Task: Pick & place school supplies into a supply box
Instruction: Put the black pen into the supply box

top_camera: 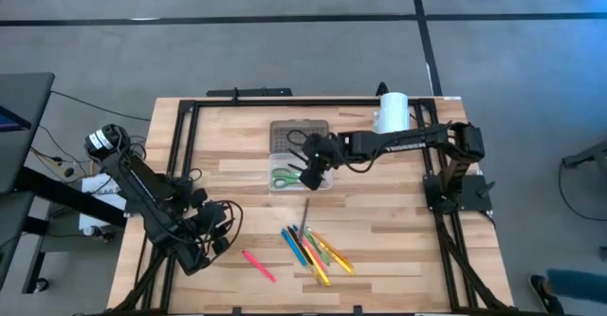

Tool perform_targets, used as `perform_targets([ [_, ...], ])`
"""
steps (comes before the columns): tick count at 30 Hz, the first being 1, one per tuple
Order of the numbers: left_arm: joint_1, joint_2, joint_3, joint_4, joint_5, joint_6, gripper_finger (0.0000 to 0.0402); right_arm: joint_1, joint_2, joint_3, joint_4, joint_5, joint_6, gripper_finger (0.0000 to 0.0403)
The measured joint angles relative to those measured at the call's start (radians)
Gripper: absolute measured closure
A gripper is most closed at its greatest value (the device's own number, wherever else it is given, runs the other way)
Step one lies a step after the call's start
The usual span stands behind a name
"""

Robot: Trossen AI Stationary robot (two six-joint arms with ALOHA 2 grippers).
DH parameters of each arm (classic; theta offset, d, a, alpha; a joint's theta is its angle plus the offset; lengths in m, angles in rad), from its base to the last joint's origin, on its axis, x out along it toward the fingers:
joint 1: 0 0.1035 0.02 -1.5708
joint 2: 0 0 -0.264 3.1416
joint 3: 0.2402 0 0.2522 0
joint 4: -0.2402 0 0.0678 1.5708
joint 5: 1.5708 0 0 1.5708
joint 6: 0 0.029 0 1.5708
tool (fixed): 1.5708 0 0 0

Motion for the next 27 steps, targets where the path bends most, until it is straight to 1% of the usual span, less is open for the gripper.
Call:
perform_targets([
  [7,0.0,0.0,0.0,-0.001,0.0,-0.008,0.0235,-0.005,0.03,-0.002,0.037,-0.003,-0.065,0.0386],
  [9,0.0,0.0,0.0,0.0,0.0,-0.008,0.0235,-0.005,0.065,0.005,0.089,-0.012,-0.073,0.0386],
  [11,0.0,0.0,0.0,-0.002,0.0,-0.01,0.0235,-0.005,0.082,-0.005,0.044,-0.032,-0.086,0.0387],
  [13,0.0,0.0,0.0,-0.001,0.0,-0.014,0.0235,-0.005,0.12,0.005,0.106,-0.044,-0.085,0.0388],
  [15,0.0,-0.001,0.0,-0.003,0.002,-0.018,0.0235,-0.011,0.134,-0.002,0.052,-0.054,-0.083,0.0385],
  [17,0.0,0.0,0.0,0.0,0.008,-0.025,0.0235,-0.012,0.153,-0.001,0.07,-0.073,-0.076,0.0381],
  [27,0.0,0.0,0.0,-0.001,0.017,-0.026,0.0235,-0.014,0.164,0.0,0.047,-0.08,-0.065,0.0357],
])
